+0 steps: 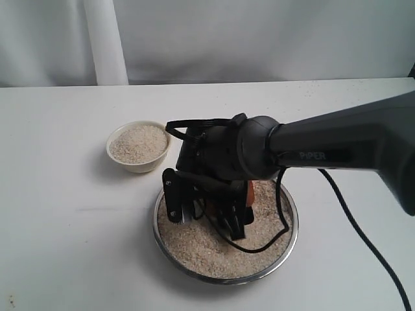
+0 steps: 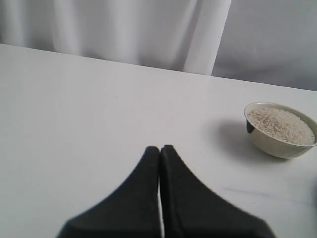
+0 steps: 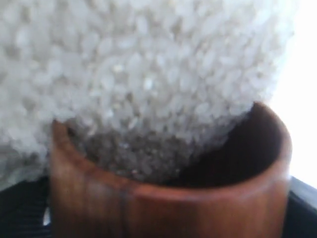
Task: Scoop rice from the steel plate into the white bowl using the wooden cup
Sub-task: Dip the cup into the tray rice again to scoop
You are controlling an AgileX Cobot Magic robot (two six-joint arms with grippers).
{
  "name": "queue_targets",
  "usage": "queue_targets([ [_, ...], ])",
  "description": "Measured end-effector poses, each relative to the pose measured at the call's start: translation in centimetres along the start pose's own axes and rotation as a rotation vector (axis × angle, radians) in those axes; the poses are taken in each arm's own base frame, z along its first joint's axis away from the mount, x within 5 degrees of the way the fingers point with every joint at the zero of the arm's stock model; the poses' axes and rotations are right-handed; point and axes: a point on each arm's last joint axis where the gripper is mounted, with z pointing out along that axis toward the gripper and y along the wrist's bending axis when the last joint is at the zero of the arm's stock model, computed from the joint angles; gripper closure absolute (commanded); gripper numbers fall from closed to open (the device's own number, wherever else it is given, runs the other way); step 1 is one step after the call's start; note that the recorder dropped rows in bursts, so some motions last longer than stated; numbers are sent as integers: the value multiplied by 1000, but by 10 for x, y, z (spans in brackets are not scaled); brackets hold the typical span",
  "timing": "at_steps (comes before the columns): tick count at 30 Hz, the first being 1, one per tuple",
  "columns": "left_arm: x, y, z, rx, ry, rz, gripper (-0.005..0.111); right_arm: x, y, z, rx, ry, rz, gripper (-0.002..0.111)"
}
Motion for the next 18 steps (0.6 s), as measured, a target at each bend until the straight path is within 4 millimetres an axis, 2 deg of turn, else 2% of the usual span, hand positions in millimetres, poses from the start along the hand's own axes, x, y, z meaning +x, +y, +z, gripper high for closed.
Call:
queue_targets([
  [6,0,0,0,0,0,0,107,0,-1,0,-8,-19,21,108],
  [18,0,0,0,0,0,0,107,18,-6,9,-51,-119,159,108],
])
